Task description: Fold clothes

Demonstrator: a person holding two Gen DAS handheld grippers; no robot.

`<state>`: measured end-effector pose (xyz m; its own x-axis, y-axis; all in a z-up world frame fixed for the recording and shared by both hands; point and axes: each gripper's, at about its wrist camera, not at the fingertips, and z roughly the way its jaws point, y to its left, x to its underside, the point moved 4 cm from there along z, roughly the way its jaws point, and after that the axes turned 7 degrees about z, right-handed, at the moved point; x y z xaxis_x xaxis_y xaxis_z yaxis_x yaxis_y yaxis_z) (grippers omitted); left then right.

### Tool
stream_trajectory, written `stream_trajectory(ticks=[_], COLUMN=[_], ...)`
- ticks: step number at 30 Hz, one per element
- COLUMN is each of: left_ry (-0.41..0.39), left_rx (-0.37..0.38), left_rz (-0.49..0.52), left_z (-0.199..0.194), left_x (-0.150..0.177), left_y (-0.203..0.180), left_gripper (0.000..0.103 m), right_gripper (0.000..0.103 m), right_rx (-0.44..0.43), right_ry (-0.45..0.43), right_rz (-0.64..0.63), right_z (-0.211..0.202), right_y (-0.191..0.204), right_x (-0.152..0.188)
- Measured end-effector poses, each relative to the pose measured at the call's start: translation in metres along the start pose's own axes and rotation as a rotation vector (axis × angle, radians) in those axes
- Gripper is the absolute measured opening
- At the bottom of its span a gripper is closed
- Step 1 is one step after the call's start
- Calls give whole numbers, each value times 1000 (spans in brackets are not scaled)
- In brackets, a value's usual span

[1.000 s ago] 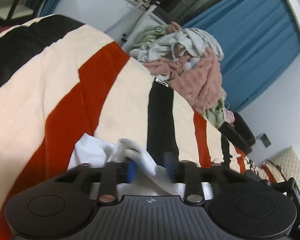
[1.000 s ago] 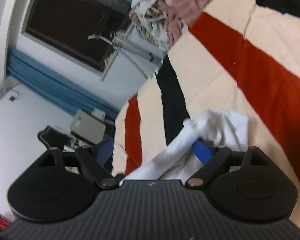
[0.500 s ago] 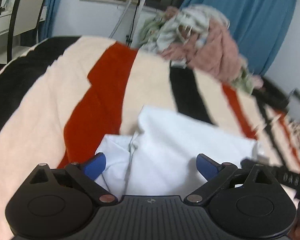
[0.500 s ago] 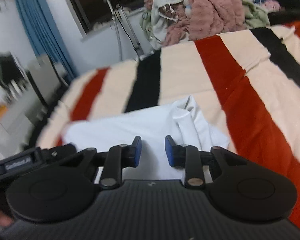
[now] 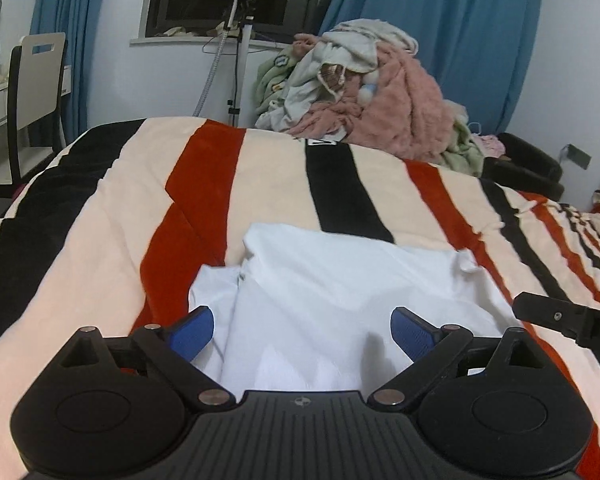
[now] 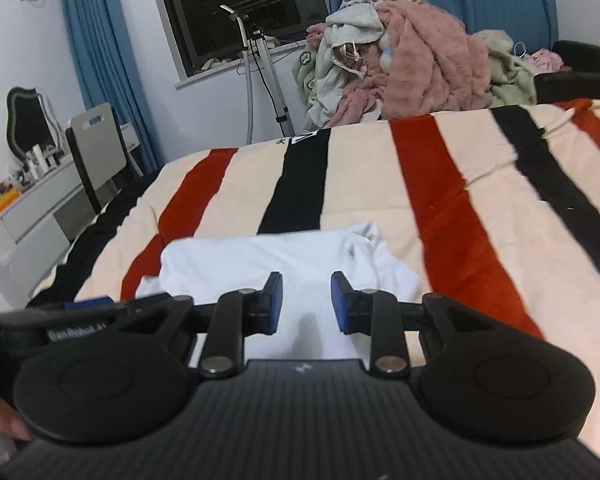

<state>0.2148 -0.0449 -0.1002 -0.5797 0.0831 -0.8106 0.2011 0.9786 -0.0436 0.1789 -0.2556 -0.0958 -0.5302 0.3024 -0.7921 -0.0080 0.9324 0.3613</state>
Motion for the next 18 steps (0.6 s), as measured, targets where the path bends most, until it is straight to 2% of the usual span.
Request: stream_trajectory(ticks=[5,9,12,13,18], left_ry=[26,99,129,133,86], left_rx=[-26,-37,-9,9,54], left_rz=[7,-18,-100,-130,-171], left_z=[-19,-3,0,-4,-37], left_x=[20,39,44,43,32], left_y=[-4,-1,8,10,14], left_gripper=[96,97,94,90,90], right_gripper=[30,29,28,28,28], right_rx=[32,54,74,77,89], right_ry=[5,44,107,112,102], right_rz=[-2,-1,41,45,45], right_z=[-24,-7,12,15,13], right_y=[-3,-4,-11,-13,-12], right_x=[24,34,44,47,51])
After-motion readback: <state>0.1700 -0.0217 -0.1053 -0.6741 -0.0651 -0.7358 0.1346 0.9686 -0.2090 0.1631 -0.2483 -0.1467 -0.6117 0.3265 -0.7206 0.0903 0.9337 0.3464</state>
